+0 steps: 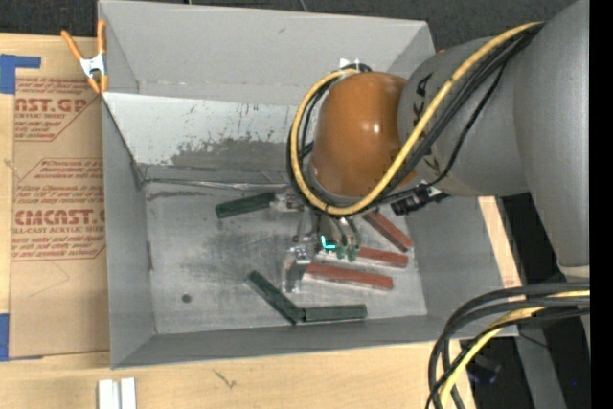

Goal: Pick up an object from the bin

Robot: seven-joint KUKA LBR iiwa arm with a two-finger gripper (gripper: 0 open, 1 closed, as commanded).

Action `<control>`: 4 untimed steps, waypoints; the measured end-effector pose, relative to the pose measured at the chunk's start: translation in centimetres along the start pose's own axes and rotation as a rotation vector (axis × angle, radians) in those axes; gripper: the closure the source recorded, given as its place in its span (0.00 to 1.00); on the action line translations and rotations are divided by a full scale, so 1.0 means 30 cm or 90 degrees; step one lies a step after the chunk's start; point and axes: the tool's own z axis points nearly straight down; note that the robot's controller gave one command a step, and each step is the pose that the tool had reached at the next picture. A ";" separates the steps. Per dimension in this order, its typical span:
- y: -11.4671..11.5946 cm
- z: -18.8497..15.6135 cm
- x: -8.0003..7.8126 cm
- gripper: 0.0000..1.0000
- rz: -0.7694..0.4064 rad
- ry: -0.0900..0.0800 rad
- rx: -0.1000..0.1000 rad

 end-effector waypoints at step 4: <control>-0.221 -0.241 0.146 1.00 -0.089 -0.005 0.000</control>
Offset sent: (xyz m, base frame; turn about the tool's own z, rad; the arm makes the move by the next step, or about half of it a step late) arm -0.0420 -0.0771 -0.0613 -0.0872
